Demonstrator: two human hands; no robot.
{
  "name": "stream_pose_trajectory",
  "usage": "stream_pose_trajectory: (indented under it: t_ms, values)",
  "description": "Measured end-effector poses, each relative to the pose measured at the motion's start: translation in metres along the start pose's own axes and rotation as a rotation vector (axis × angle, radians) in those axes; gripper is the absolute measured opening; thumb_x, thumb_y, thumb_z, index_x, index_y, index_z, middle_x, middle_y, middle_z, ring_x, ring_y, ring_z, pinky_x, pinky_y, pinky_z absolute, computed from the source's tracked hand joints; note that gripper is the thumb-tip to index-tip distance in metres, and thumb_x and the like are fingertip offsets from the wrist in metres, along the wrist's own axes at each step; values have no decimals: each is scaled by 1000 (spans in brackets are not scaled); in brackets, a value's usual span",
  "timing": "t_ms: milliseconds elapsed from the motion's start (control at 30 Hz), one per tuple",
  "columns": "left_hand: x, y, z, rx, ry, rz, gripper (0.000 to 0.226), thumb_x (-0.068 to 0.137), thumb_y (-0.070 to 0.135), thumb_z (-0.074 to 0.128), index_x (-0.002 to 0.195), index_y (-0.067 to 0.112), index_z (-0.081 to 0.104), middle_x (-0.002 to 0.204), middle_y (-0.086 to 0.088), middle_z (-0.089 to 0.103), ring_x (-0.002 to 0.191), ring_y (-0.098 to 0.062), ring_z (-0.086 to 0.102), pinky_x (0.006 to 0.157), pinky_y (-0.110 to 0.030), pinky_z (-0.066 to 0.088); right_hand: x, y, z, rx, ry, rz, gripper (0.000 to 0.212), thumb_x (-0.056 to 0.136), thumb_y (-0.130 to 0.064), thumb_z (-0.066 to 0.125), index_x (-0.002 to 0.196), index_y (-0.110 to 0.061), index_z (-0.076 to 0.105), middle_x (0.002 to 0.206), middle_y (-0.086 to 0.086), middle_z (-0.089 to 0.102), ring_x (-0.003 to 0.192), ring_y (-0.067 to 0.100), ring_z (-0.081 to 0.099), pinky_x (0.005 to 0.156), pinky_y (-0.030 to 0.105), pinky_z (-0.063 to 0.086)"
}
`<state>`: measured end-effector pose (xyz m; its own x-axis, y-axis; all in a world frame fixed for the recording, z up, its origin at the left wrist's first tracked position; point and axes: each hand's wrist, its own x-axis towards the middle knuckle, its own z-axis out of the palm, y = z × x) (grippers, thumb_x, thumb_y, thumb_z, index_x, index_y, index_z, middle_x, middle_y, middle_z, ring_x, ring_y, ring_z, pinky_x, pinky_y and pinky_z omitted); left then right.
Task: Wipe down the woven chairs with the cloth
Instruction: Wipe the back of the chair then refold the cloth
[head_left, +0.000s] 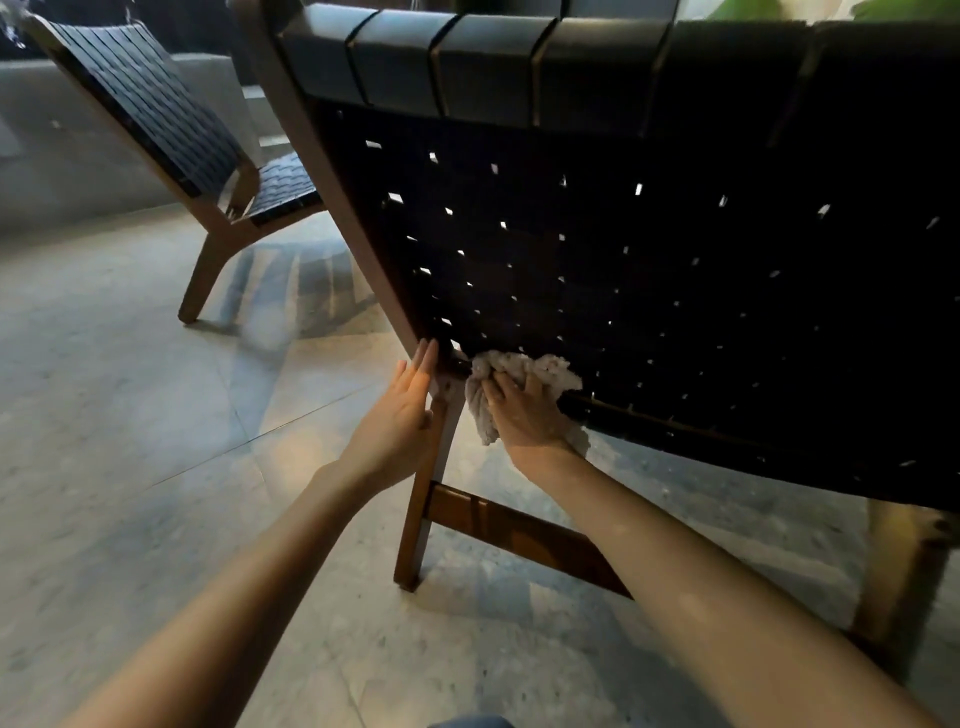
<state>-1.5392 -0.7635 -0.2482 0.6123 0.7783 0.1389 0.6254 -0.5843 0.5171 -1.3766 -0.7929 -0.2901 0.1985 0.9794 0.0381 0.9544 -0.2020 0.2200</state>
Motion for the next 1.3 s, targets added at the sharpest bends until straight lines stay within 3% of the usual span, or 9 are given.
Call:
stream_pose_trajectory:
  t_ms: [200,367,500,700,900,1033,1100,1167,1300]
  values:
    - [2,40,30,54,-102,33,77,94,-4,38,151,23,-8,158,4,-13,146,-22,-4,117,-44,21,-58,47,4,-42,-65,51,65,97,-20,47,152,-15,12,159,7,10,140,41,17,111,55,27]
    - [2,74,61,26,-177,143,72,98,5,38,150,25,-8,157,8,-13,146,-18,-6,115,-32,16,-105,88,8,-75,-172,117,75,96,-25,52,153,-19,4,160,3,-1,143,41,6,111,55,30]
    - [0,101,85,-28,-255,205,71,98,5,38,150,24,-8,157,9,-12,146,-14,-7,117,-32,14,-145,129,14,-31,-179,241,65,99,-21,44,152,-17,8,160,4,7,139,39,20,111,47,31]
    - [-3,144,120,-11,-343,284,71,98,7,37,150,24,-8,158,11,-11,145,-13,-7,118,-32,17,-216,201,22,30,-293,528,68,97,-18,47,153,-19,7,159,6,8,144,35,15,114,50,23]
    - [-3,188,151,35,-412,335,72,98,6,37,150,23,-8,158,10,-11,146,-13,-6,113,-38,29,-290,257,35,120,-444,652,44,103,-19,32,146,-10,29,154,8,26,141,25,26,115,33,21]
    - [1,210,163,89,-425,340,72,98,9,39,151,22,-8,158,7,-11,146,-15,-6,117,-40,19,-336,248,23,57,-24,420,59,92,-1,48,148,-11,31,157,9,23,146,25,15,117,31,-4]
    - [4,219,166,128,-421,333,73,97,10,41,151,21,-7,159,5,-9,146,-16,-5,117,-40,19,-344,241,0,17,100,382,61,86,6,54,144,-7,39,152,13,35,138,31,34,116,40,19]
    - [7,222,167,156,-418,322,72,97,10,41,151,21,-5,159,1,-6,147,-19,-3,117,-41,19,-346,240,-32,-105,182,371,59,81,5,56,138,-5,47,143,15,47,121,32,52,96,40,44]
    - [12,218,169,221,-399,310,74,96,11,43,151,20,-5,160,-3,-5,147,-24,-4,117,-43,18,-351,250,-88,-197,386,464,48,94,-1,44,142,-4,43,147,15,42,99,30,53,79,35,45]
